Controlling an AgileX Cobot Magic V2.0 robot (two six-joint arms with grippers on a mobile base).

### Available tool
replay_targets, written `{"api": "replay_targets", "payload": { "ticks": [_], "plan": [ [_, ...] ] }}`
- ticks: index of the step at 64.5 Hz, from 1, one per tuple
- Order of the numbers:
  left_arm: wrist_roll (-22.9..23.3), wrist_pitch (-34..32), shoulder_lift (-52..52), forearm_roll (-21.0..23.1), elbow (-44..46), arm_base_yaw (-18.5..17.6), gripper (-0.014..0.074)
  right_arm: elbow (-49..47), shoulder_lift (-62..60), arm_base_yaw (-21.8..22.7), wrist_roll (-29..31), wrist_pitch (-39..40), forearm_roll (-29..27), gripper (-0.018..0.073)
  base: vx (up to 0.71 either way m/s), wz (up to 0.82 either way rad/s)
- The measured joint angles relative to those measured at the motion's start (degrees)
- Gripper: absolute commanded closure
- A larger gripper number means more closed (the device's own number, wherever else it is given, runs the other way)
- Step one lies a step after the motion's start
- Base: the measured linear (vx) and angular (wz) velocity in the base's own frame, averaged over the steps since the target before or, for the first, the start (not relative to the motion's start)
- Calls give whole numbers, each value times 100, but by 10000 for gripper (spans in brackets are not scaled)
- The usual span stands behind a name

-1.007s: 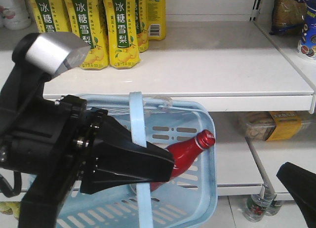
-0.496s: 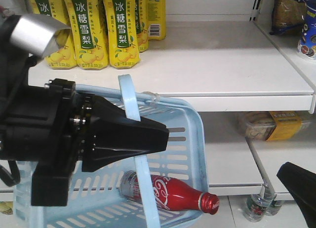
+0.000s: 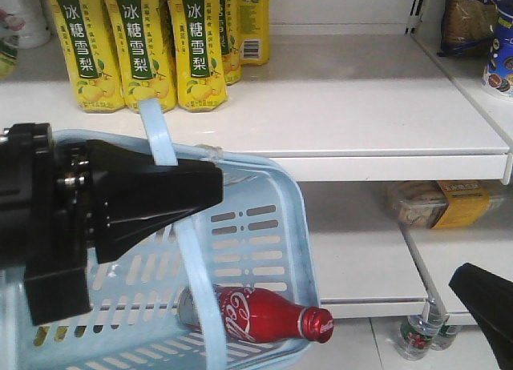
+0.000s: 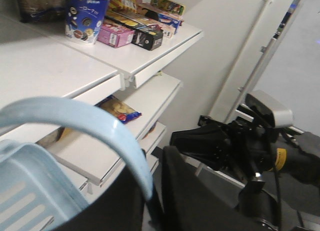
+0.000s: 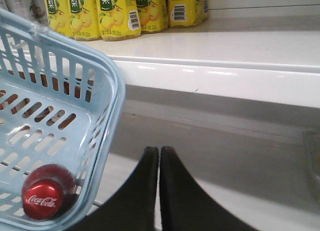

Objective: Place coke in basket with both arms
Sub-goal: 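Lower the basket with the bottle using the left gripper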

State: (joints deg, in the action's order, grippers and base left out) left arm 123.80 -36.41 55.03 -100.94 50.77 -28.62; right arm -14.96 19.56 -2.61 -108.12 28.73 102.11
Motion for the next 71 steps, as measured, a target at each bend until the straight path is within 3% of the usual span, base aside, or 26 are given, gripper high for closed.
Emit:
{"api": "replay_targets", "payload": {
  "ticks": [14, 52, 59, 71],
  "plan": [
    [-126, 592, -538, 0, -647, 0, 603, 0, 0, 0, 0, 0, 0, 564, 0, 0],
    [-319, 599, -617, 135, -707, 5, 603, 0, 0, 0, 0, 5, 0, 564, 0, 0],
    [-1192, 726, -612, 855, -870, 5, 603, 0, 0, 0, 0, 5, 0, 564, 0, 0],
    [-3387, 1500, -652, 3323, -1316, 0, 603, 0, 0, 0, 0, 5, 0, 564, 0, 0]
  ]
}}
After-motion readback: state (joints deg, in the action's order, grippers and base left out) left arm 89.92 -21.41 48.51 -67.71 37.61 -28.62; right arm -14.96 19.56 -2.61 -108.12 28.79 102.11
